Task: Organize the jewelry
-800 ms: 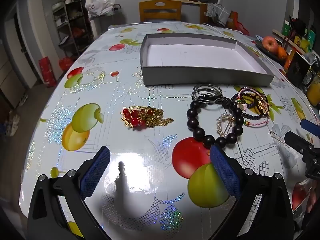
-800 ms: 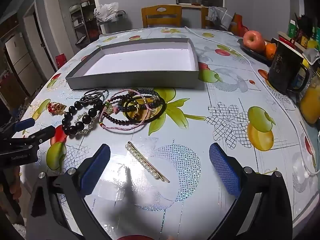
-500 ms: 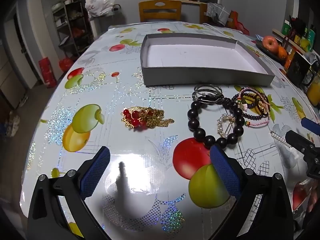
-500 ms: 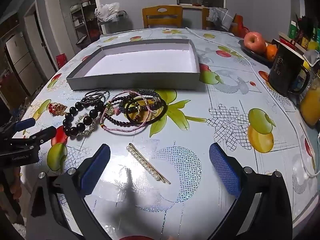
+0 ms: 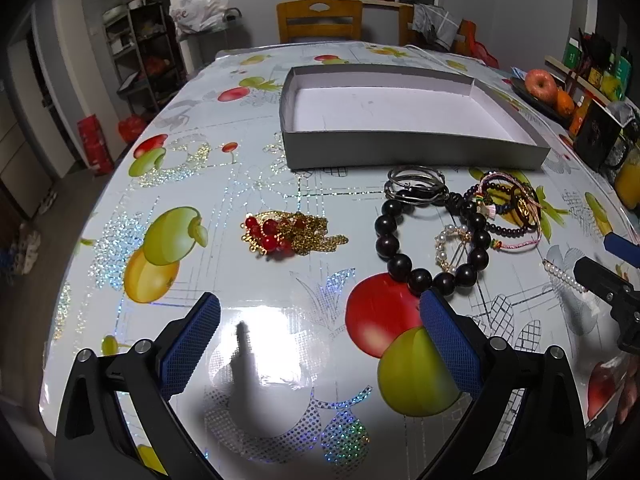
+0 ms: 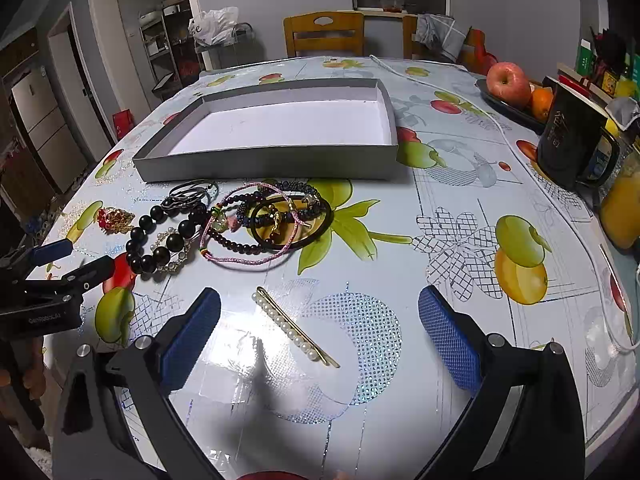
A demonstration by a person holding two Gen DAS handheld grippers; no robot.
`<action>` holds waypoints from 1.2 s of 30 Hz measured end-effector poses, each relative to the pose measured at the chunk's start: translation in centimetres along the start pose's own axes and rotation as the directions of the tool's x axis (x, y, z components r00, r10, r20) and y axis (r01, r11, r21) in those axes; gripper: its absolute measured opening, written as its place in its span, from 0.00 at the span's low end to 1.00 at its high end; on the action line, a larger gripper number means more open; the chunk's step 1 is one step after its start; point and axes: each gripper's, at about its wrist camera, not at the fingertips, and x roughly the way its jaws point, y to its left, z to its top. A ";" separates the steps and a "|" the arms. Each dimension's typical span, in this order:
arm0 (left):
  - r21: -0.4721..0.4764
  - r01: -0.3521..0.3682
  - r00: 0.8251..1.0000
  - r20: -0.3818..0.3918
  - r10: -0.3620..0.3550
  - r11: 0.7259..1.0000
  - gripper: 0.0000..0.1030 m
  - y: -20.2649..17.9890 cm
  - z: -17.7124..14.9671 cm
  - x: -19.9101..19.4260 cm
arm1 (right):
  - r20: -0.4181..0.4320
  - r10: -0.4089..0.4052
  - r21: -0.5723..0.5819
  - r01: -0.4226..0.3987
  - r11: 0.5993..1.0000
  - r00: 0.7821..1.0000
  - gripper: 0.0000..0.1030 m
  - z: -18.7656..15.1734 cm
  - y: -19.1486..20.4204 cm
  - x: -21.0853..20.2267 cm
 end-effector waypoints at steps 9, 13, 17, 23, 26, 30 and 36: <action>0.003 -0.011 1.000 0.012 0.011 1.000 0.96 -0.6 -0.1 0.2 | 0.003 0.003 0.001 -0.003 1.000 1.000 0.95 -0.1 -0.4 -0.3; 0.004 -0.013 1.000 0.009 0.013 1.000 0.96 -0.7 0.1 0.1 | 0.002 0.005 0.001 -0.005 1.000 1.000 0.95 -0.1 -0.4 -0.3; 0.003 -0.011 1.000 0.021 0.011 1.000 0.96 -0.6 0.1 -0.1 | 0.004 0.004 0.003 -0.004 1.000 1.000 0.95 -0.1 -0.4 -0.3; 0.007 -0.012 1.000 0.022 0.012 1.000 0.96 -0.7 0.1 -0.1 | 0.005 0.006 0.003 -0.006 1.000 1.000 0.95 -0.1 -0.4 -0.4; 0.006 -0.011 1.000 0.024 0.011 1.000 0.96 -0.7 -0.1 -0.2 | 0.007 0.006 0.003 -0.006 1.000 1.000 0.95 -0.1 -0.4 -0.5; 0.005 -0.012 1.000 0.024 0.012 1.000 0.96 -0.7 0.0 -0.1 | 0.006 0.007 0.004 -0.007 1.000 1.000 0.95 -0.1 -0.4 -0.5; 0.009 -0.011 1.000 0.029 0.010 1.000 0.96 -0.8 0.0 -0.2 | 0.006 0.005 0.003 -0.005 1.000 1.000 0.95 -0.1 -0.4 -0.5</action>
